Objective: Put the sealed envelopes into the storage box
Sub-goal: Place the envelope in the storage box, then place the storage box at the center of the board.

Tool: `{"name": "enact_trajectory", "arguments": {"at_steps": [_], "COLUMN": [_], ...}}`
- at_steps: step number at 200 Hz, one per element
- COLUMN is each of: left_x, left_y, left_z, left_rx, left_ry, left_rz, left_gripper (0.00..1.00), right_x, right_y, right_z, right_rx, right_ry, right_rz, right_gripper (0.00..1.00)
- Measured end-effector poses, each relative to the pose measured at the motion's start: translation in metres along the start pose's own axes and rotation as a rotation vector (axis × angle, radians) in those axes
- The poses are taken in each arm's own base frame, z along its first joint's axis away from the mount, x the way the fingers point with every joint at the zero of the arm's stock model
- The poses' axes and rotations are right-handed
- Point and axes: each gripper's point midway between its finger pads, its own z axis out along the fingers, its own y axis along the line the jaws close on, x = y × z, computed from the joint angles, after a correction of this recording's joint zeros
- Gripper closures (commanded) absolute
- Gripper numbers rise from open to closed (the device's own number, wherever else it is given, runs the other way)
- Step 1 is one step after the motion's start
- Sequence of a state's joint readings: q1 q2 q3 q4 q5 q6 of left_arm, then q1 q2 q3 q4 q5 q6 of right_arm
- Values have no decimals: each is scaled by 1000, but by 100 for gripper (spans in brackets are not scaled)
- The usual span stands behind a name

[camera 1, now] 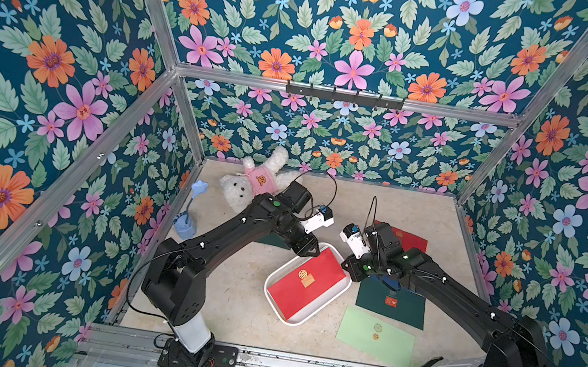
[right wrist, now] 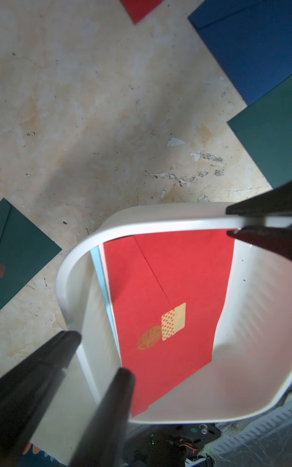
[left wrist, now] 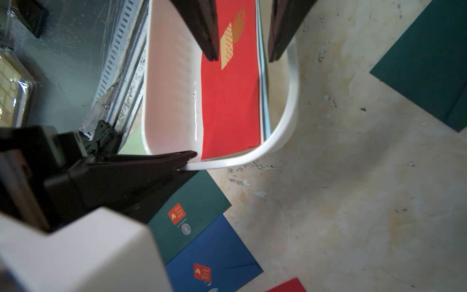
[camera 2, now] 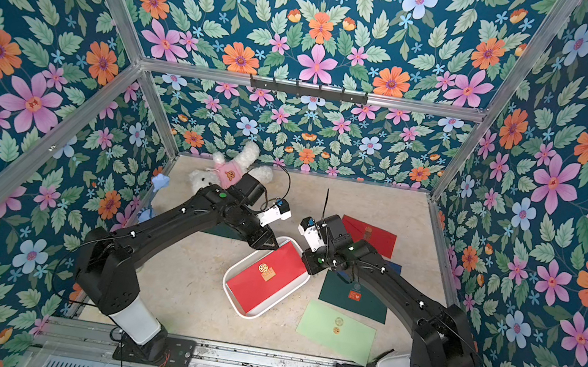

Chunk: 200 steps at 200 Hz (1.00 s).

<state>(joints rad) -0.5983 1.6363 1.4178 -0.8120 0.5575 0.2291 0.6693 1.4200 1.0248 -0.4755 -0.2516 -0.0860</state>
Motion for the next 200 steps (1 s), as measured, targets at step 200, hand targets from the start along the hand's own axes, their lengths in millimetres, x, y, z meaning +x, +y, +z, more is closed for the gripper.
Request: {"name": "enact_trajectory", "arguments": {"at_steps": [200], "left_x": [80], "left_y": [206], "left_z": [-50], "left_rx": [-657], "left_ry": [-216], "left_rz": [-707], "left_gripper": [45], "right_x": [-32], "right_y": [-130], "right_z": [22], "right_rx": [275], "right_ry": [-126], "right_rz": [549], "right_gripper": [97]}}
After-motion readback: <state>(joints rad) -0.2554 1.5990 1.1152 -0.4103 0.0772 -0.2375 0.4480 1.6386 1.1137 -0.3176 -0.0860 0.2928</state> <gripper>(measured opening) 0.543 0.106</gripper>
